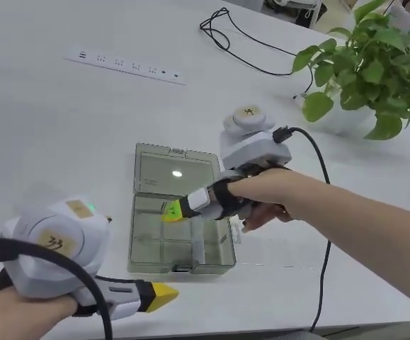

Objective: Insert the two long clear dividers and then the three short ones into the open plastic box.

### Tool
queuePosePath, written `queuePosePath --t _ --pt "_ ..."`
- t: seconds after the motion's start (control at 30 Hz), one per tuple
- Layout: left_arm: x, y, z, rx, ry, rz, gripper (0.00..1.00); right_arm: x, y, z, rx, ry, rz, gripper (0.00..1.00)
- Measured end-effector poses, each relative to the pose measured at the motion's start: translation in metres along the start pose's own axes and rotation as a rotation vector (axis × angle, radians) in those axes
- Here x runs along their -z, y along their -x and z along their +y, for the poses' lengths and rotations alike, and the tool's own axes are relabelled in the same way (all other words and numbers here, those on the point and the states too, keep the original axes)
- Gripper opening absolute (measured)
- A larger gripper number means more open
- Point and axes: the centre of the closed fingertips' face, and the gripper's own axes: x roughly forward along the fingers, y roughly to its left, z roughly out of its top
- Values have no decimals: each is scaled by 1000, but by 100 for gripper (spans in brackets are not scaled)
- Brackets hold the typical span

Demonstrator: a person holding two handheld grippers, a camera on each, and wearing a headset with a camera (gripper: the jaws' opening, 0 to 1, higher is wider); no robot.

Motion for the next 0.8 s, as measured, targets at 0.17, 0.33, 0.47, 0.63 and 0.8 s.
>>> queuePosePath --t 0.17,0.33,0.47,0.63,0.8 --pt "-1 1 1 -4 1 -3 95 -6 0 3 -11 24 -46 79" --pt "-1 2 3 -8 0 -1 95 -15 2 6 -24 45 -97 85" --pt "-1 3 4 -10 0 0 95 -18 3 5 -22 52 -124 92" --pt "-1 5 5 -15 -1 4 95 -17 7 6 -38 49 -164 93" --pt "-1 6 6 -19 -2 8 95 -18 15 12 -85 16 -208 93"
